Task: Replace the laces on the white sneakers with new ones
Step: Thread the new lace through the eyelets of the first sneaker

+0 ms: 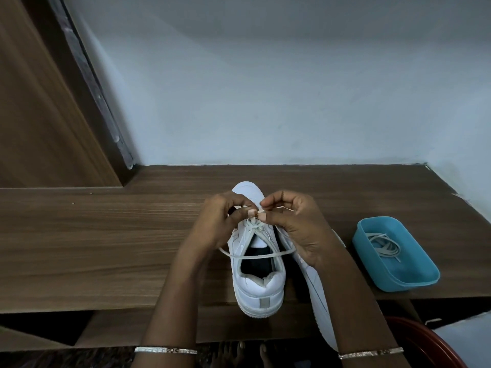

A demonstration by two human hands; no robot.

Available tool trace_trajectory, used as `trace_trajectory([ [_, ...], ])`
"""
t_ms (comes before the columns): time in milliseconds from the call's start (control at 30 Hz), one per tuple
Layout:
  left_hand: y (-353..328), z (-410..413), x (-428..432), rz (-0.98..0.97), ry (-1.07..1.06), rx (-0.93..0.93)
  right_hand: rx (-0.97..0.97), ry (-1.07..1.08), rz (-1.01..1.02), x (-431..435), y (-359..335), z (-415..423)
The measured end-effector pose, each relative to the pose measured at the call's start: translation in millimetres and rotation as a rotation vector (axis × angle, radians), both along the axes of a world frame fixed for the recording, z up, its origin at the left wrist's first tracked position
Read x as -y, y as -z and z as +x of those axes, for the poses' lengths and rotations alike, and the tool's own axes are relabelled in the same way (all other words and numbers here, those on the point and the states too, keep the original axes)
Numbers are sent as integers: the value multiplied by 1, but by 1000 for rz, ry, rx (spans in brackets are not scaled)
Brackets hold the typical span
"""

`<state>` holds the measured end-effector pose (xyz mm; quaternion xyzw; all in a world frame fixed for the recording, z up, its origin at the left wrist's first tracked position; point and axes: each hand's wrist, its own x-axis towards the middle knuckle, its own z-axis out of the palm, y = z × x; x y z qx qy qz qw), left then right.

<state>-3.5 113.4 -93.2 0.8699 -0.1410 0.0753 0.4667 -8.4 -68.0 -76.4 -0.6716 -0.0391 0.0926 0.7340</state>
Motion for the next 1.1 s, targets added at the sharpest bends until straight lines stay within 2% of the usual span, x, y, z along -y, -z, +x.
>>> trace_trajectory([
  [133,-5,-5,-1,-295,51,-241,45,-50,-58,2,-2,1],
  [333,-9,-8,4,-619,-57,-470,166,-88,-325,4,-5,-1],
  [433,-9,-8,5,-651,-112,-500,223,-116,-486,6,-8,-2],
  [667,-12,-10,1,-648,-130,-526,382,4,-697,-4,-7,0],
  [1100,-17,-13,-5,-559,-150,-523,383,-142,-822,19,-12,1],
])
